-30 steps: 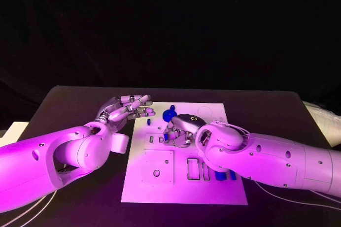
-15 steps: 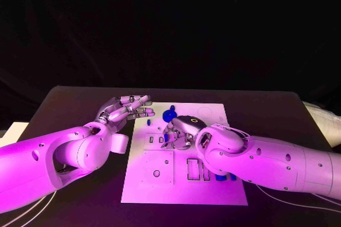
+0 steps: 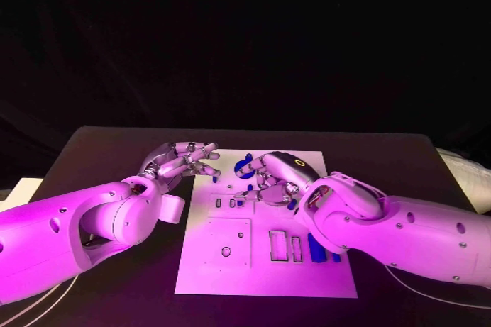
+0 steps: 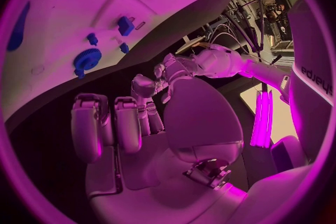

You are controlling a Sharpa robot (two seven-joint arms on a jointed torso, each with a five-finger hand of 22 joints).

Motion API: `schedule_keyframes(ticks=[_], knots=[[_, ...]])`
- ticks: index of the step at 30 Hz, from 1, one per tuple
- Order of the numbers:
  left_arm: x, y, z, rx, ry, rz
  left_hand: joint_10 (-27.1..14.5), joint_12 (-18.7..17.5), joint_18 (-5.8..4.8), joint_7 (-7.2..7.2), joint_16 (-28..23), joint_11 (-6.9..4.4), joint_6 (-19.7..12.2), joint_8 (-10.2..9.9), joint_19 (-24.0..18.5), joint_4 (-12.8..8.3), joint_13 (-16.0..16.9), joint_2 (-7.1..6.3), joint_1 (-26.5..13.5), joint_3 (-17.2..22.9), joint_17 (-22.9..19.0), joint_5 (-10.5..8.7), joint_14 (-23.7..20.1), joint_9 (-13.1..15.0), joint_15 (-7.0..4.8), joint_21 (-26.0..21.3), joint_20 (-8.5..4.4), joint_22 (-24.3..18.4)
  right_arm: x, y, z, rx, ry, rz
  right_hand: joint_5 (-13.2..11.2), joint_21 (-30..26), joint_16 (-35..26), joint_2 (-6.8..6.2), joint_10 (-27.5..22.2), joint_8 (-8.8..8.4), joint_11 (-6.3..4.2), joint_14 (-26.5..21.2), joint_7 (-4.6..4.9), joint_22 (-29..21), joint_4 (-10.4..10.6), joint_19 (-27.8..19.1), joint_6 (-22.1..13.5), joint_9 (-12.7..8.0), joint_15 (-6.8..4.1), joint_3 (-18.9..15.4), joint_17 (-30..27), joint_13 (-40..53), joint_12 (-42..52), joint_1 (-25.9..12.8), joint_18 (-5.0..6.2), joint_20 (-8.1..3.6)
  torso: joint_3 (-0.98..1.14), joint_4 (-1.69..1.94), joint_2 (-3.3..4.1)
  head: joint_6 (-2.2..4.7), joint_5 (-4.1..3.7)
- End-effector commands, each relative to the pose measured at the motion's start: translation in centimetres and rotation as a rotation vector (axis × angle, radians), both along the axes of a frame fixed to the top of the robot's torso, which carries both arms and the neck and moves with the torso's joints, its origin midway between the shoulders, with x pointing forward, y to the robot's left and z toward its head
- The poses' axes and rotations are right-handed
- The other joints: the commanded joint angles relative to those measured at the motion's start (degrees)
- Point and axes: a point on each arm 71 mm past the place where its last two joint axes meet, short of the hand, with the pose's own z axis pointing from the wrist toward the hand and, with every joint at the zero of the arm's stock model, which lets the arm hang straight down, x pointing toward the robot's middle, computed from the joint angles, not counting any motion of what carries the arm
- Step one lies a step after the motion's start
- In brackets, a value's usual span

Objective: Assemble the parts on the task board

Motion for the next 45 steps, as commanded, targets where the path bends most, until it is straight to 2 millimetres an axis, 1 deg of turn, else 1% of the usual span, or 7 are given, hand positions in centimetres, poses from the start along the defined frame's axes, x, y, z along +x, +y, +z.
schedule_keyframes(ticks=[1, 3, 6, 12, 21, 28, 45], knots=[[-0.1, -0.2, -1.1, 0.259, 0.055, -0.087, 3.94, 2.76, 0.54, -0.99, 17.42, -1.63, 0.20, -0.11, 4.23, 0.75, 1.61, -0.44, -0.97, -0.32, 15.51, -0.23, 4.50, 0.06, -1.60, 4.35, -1.67, 2.39, -0.3, -0.9, 1.0, 0.100, 0.135, 0.110, -0.10, -0.37, -0.33, 0.33, -0.03, -0.06, 0.25, 4.49, 0.08, 2.10, -0.35, -0.09, -0.56, -0.02, 0.52, -0.32, 8.05, -0.32, -0.30, 1.48, 0.15, 0.60, 0.25, -0.20, -0.58, -0.14, 0.19], [0.2, 0.0, -1.6, 0.416, 0.091, -0.115, 6.50, 7.82, 0.53, -1.69, 40.87, -2.73, 0.61, 0.68, 6.20, 2.11, 5.21, -0.52, -2.64, -1.24, 38.98, -0.37, 5.67, 0.31, -2.18, 9.25, -3.10, 5.53, 0.0, -2.6, 2.1, 0.138, 0.204, 0.099, 0.89, -0.52, -0.55, 1.19, -0.40, 0.12, 0.16, 4.41, 0.00, 1.84, -1.06, -0.21, -0.38, 0.07, 0.47, -0.12, 7.74, -0.81, -0.84, 3.13, 0.21, 0.61, 0.34, -0.47, -0.89, -0.22, 0.49], [0.5, 0.0, -1.8, 0.577, 0.120, -0.162, 5.07, 17.02, -1.09, -3.04, 56.79, -3.68, 1.45, 3.17, 10.21, 4.38, 12.67, -0.37, -4.95, -3.11, 55.88, 0.03, 5.93, 1.09, -2.44, 25.24, -4.53, 22.60, 0.5, -4.4, 3.1, 0.172, 0.235, 0.066, 1.17, -0.65, -0.81, 1.59, -0.53, 0.20, 0.10, 4.33, -0.05, 1.62, -1.24, -0.32, -0.24, 0.11, 0.43, -0.14, 7.37, -1.11, -1.14, 3.62, 0.25, 0.58, 0.46, -0.65, -1.22, -0.35, 0.62], [1.3, -0.4, -1.6, 0.923, 0.189, -0.276, 1.52, 43.30, -4.06, -4.51, 67.32, -4.95, 2.27, 11.08, 12.22, 7.76, 36.14, 1.18, -11.20, -9.66, 69.21, -3.43, 8.61, 4.72, -4.23, 45.55, -4.82, 47.02, 1.9, -8.3, 4.4, 0.249, 0.271, -0.043, 2.43, -0.75, -1.01, 2.39, -0.26, 0.31, -0.02, 4.29, -0.16, 1.47, -1.37, -0.36, 0.09, 0.16, 0.32, -0.42, 7.13, -1.26, -0.90, 4.16, 0.29, 0.48, 0.67, -1.19, -1.86, -0.63, 1.23], [3.0, -1.8, -1.0, 1.125, 0.240, -0.309, 5.95, 59.59, -6.43, -6.46, 67.96, -6.61, 1.15, 21.35, 15.84, 8.05, 54.29, 3.32, -11.71, -14.09, 70.17, -3.89, 8.94, 12.45, -5.61, 56.87, -5.80, 63.25, 3.2, -10.7, 4.3, 0.270, 0.287, -0.132, 2.84, -0.91, -1.22, 2.58, -0.32, 0.31, -0.05, 4.23, -0.18, 1.16, -1.36, -0.50, 0.16, 0.16, 0.29, -0.56, 6.82, -1.50, -1.13, 4.22, 0.35, 0.45, 0.97, -1.42, -2.29, -0.95, 1.73], [3.8, -4.1, -0.9, 1.198, 0.263, -0.349, 7.23, 62.19, -7.56, -7.22, 67.96, -7.02, -1.23, 26.95, 17.82, 8.25, 57.87, 3.74, -13.03, -16.79, 70.17, -4.49, 8.94, 18.47, -6.11, 60.58, -6.17, 69.55, 3.6, -11.0, 4.2, 0.263, 0.299, -0.149, 2.91, -0.98, -1.33, 2.62, -0.36, 0.32, -0.05, 4.19, -0.19, 1.01, -1.34, -0.57, 0.18, 0.16, 0.28, -0.61, 6.65, -1.59, -1.24, 4.20, 0.38, 0.45, 0.96, -1.43, -2.16, -1.03, 1.94], [4.8, -6.9, -1.2, 1.276, 0.264, -0.412, 7.78, 63.01, -8.25, -7.66, 67.96, -7.30, -2.50, 29.78, 19.17, 8.12, 59.18, 4.14, -13.38, -17.97, 70.17, -4.88, 8.94, 22.18, -6.35, 62.60, -6.45, 73.17, 4.0, -11.0, 3.8, 0.243, 0.320, -0.160, 3.19, -1.14, -1.58, 2.81, -0.29, 0.44, -0.09, 4.12, -0.26, 0.75, -1.19, -0.68, 0.49, 0.22, 0.25, -0.95, 6.32, -1.67, -1.18, 4.05, 0.43, 0.41, 0.89, -1.51, -2.06, -1.21, 1.92]])
